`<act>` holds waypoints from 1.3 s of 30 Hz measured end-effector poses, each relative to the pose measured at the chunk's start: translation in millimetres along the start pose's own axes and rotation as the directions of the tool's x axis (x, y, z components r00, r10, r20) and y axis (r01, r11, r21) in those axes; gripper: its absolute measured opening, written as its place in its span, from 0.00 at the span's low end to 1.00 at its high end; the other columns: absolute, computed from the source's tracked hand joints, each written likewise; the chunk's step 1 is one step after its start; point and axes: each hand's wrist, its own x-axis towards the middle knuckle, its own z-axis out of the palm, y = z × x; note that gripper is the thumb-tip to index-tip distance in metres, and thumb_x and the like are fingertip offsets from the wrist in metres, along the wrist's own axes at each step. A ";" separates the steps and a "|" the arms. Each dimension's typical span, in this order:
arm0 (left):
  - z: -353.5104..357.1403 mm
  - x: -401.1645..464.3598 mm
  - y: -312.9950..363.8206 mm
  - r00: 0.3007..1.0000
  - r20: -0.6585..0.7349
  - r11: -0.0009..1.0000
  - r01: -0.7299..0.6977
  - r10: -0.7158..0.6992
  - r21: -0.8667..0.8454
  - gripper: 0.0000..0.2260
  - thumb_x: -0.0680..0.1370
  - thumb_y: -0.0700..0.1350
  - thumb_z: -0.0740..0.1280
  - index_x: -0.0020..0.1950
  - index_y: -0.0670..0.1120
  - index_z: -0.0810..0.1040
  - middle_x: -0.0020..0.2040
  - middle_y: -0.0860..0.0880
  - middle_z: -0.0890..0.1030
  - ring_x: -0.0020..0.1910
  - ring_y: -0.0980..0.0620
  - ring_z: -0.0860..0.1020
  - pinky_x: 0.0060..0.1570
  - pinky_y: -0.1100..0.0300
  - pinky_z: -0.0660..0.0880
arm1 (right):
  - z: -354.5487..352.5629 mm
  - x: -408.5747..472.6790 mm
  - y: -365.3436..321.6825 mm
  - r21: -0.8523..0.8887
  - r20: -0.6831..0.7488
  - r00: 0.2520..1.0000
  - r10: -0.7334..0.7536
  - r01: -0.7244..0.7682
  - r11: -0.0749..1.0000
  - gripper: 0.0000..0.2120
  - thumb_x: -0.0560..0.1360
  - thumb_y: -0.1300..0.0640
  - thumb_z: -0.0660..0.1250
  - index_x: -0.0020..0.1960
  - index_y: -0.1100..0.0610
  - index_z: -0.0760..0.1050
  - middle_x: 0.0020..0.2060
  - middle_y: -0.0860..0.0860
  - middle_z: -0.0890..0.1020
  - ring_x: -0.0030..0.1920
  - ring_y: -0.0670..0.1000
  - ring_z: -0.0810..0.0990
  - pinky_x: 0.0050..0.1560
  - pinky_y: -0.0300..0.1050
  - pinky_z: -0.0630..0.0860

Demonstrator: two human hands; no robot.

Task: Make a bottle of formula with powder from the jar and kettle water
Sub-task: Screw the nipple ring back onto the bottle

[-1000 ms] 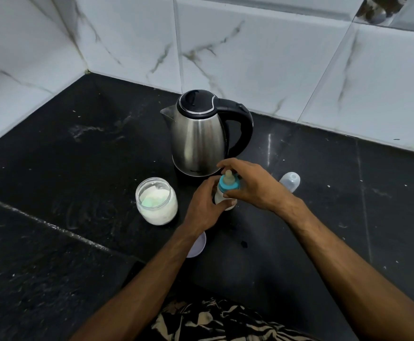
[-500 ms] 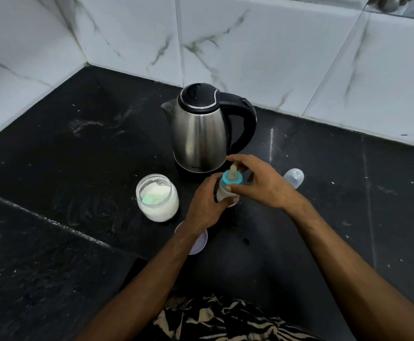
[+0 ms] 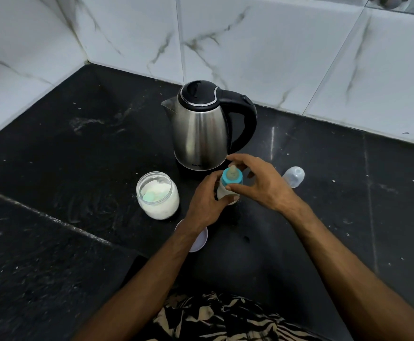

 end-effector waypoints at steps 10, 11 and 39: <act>-0.5 -1.0 0.7 1.000 0.011 1.000 -0.007 0.007 -0.020 0.27 0.72 0.50 0.75 0.69 0.52 0.70 0.64 0.54 0.76 0.63 0.57 0.75 0.62 0.52 0.75 | -1.5 -1.0 0.8 -0.048 -0.004 0.999 -0.046 0.046 0.998 0.31 0.70 0.53 0.77 0.70 0.53 0.71 0.60 0.48 0.78 0.57 0.44 0.74 0.55 0.29 0.66; -0.3 -0.7 0.1 1.000 0.010 1.000 -0.006 0.006 -0.017 0.27 0.72 0.50 0.75 0.69 0.52 0.70 0.64 0.54 0.76 0.63 0.57 0.75 0.63 0.52 0.75 | -2.4 0.0 0.9 -0.057 0.012 0.998 -0.054 0.055 0.997 0.31 0.70 0.53 0.77 0.70 0.54 0.71 0.60 0.49 0.78 0.57 0.43 0.73 0.55 0.28 0.66; -1.5 -1.0 -0.3 1.000 0.018 1.000 -0.025 0.024 0.008 0.26 0.72 0.50 0.75 0.68 0.52 0.70 0.64 0.54 0.77 0.62 0.58 0.75 0.62 0.56 0.75 | -1.5 0.2 6.3 -0.018 -0.015 0.999 -0.036 0.036 0.999 0.31 0.69 0.51 0.78 0.69 0.53 0.72 0.55 0.49 0.79 0.53 0.45 0.76 0.50 0.28 0.67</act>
